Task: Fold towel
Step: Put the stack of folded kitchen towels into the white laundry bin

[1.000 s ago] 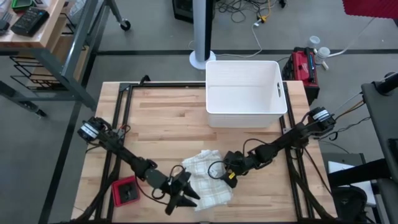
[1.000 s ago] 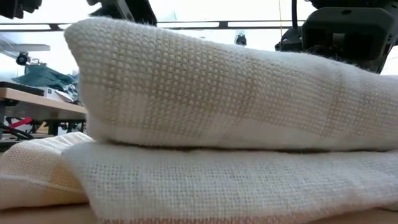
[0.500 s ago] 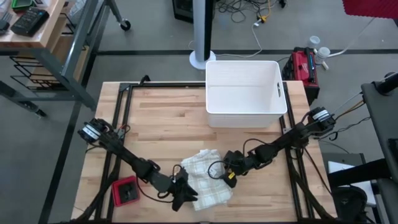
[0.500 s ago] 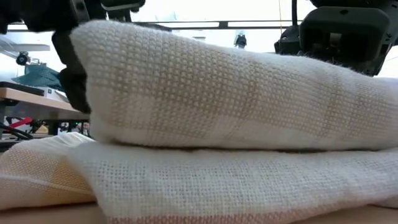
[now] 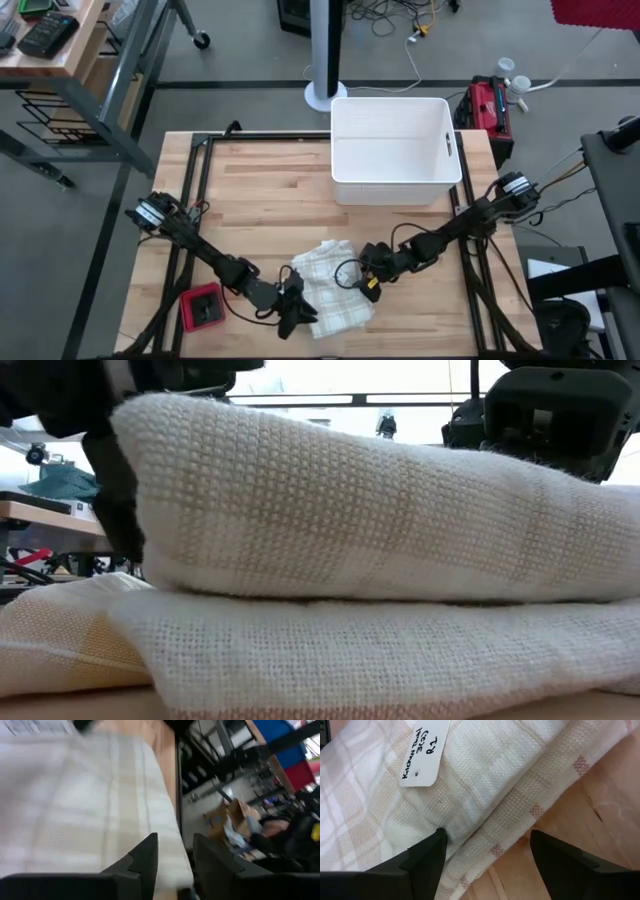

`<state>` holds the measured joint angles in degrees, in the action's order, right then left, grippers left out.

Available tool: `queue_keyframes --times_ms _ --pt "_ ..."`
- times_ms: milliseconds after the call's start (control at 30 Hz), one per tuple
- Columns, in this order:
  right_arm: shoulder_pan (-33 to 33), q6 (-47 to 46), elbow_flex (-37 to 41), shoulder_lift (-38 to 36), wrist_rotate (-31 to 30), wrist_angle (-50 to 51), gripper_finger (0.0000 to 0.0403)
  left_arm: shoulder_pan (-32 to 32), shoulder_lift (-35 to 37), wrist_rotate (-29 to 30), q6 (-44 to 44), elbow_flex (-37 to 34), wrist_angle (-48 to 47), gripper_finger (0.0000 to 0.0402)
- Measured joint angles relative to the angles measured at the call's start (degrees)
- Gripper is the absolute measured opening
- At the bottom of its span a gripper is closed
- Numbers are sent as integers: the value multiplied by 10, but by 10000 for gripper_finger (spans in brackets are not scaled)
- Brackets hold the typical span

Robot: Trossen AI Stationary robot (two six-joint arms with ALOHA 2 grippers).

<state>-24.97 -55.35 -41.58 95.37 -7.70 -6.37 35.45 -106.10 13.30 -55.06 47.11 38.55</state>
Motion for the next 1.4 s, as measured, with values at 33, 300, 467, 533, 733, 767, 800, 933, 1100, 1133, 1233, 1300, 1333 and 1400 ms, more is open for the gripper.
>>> queue_keyframes --times_ms 33,300,467,533,733,767,800,933,1100,1133,1233,1300,1333,1400 --pt "0 2 0 0 -1 0 278 1 0 -16 -10 0 -4 114" --pt "-6 9 0 -27 -20 1 293 62 72 -4 -126 0 -127 83" --pt "-7 14 0 -58 -22 16 288 111 143 106 -157 1 -216 77" --pt "-6 14 0 -72 -34 45 284 124 157 141 -227 1 -289 77" --pt "-6 -28 0 -113 -99 194 278 133 147 190 -445 0 -421 83" --pt "-5 -34 0 -118 -99 209 278 130 143 187 -464 0 -429 87" --pt "-5 -35 0 -120 -99 218 279 129 139 187 -475 0 -433 92" --pt "-5 -24 0 -121 -81 235 289 118 131 151 -477 -4 -433 127" --pt "-5 -16 0 -119 -69 234 301 99 132 117 -507 -12 -472 189" --pt "-5 -16 0 -119 -69 234 303 96 132 115 -520 -14 -488 201" --pt "-5 -16 0 -120 -69 237 309 87 132 131 -549 -26 -495 235" --pt "-5 -20 0 -120 -68 240 311 80 131 134 -544 -33 -461 252" --pt "-5 -21 0 -120 -68 242 312 76 128 132 -539 -36 -443 259" --pt "-5 -21 0 -119 -66 240 314 71 115 132 -534 -43 -404 269"
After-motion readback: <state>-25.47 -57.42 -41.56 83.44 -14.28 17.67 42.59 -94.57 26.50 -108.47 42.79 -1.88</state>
